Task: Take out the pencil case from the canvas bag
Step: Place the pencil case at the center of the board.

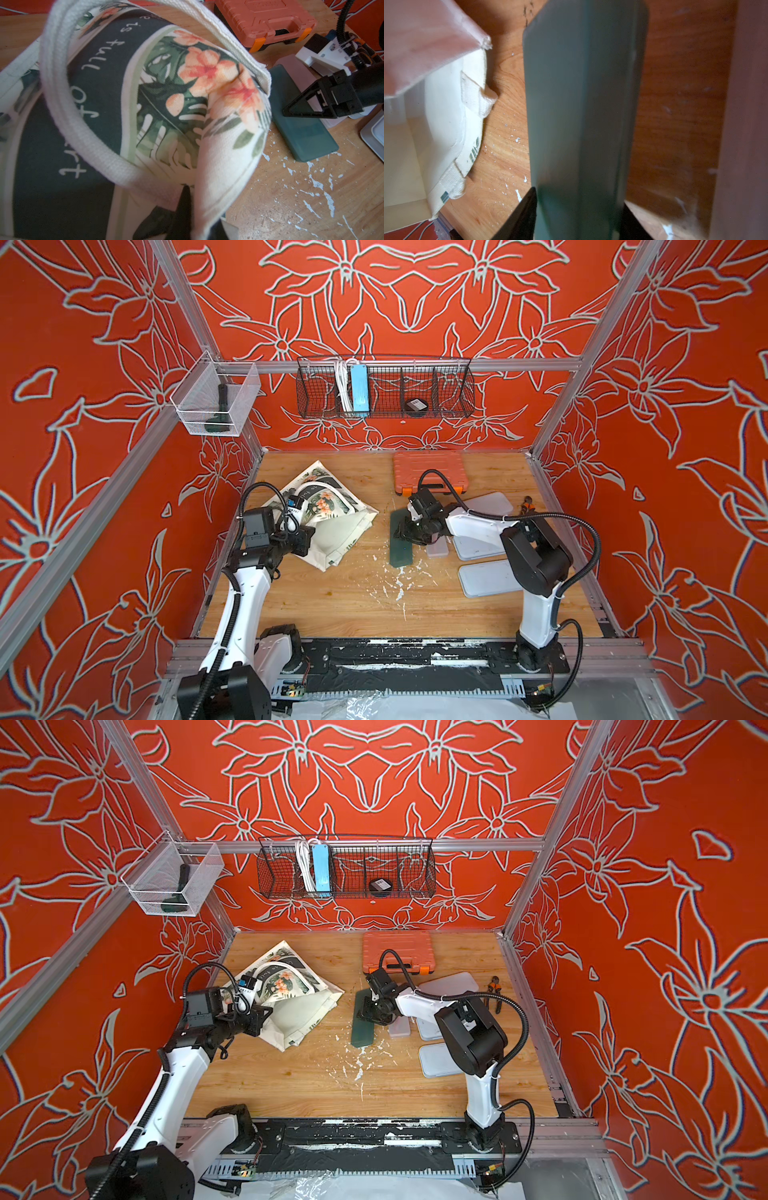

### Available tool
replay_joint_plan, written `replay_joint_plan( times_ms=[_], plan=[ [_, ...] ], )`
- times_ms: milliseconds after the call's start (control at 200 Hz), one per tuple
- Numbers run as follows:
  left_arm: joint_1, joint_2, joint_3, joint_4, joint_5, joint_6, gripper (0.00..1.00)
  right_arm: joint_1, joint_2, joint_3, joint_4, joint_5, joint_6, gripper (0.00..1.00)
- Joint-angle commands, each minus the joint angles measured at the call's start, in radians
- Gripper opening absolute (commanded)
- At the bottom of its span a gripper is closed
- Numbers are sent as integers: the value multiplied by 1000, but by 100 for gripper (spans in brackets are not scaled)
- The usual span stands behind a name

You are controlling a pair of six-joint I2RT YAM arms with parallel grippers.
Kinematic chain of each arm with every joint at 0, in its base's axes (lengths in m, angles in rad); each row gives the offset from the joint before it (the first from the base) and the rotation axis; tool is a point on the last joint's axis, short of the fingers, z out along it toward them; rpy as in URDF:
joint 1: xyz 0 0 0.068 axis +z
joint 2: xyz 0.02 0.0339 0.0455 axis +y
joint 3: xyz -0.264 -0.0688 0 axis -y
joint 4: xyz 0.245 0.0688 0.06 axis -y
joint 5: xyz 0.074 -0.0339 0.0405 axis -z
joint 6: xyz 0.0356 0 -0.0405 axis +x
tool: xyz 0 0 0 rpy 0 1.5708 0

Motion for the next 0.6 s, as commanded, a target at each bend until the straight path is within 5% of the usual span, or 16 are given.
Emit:
replay_joint_plan(
  times_ms=[0,595],
  plan=[
    [3,-20,-10,-29,43,-24,0,-5,11,45,-84,51,-44,56],
    [3,-35,-20,-24,53,-26,0,108,-14,141,-243,291,-73,79]
  ],
)
